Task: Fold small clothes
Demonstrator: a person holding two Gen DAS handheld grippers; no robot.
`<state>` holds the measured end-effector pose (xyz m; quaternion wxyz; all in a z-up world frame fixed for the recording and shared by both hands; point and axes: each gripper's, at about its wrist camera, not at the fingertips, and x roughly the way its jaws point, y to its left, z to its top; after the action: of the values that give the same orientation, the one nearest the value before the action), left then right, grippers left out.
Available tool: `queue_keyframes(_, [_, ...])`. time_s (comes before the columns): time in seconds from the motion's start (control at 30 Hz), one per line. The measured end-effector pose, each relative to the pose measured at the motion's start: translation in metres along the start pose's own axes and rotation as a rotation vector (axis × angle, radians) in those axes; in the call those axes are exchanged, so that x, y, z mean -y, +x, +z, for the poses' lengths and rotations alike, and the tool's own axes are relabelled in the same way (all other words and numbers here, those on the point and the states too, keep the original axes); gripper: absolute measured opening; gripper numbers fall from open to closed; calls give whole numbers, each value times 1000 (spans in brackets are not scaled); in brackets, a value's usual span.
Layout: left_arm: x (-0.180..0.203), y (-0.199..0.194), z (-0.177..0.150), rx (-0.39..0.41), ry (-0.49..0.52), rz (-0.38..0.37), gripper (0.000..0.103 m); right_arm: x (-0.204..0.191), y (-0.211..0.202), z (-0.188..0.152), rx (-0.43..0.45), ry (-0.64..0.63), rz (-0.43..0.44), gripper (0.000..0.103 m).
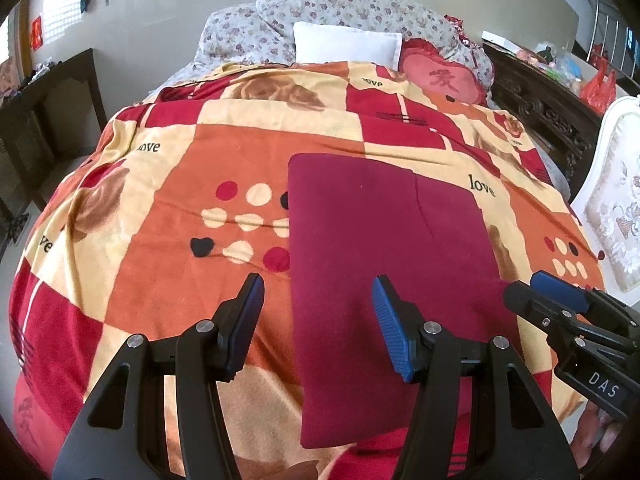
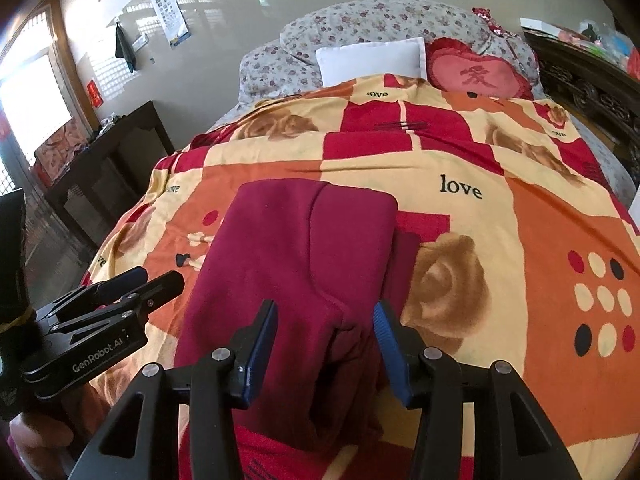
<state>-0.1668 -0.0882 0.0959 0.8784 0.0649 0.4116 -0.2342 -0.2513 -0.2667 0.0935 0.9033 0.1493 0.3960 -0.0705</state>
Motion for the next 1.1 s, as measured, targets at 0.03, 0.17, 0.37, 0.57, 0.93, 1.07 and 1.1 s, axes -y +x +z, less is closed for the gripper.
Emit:
queue_keyframes(0.03, [0,0,0,-1,1,2,56,0,0,0,0,3,-1,48])
queue_keyframes(0.17, [2,1,0,-1,6,5,56,0,3,2,-7,3,-15,48])
queue_keyframes(0.37, [2,2,-1,-9,5,5,56,-2,7,1,-20,4,-19,49])
queue_keyframes(0.57, [2,6,-2,-21,1,4,56,-3,12,-1,-33,11,-20,55])
queue_keyframes(0.93, [4,11,-5,-35,9,3,56,0,16,-3,-47,23,-33,58])
queue_keyframes(1.07, [5,11,-5,-36,9,5,56,0,17,-4,-55,26,-35,58])
queue_keyframes(1.1, [5,11,-5,-36,9,5,56,0,17,-4,-57,27,-34,58])
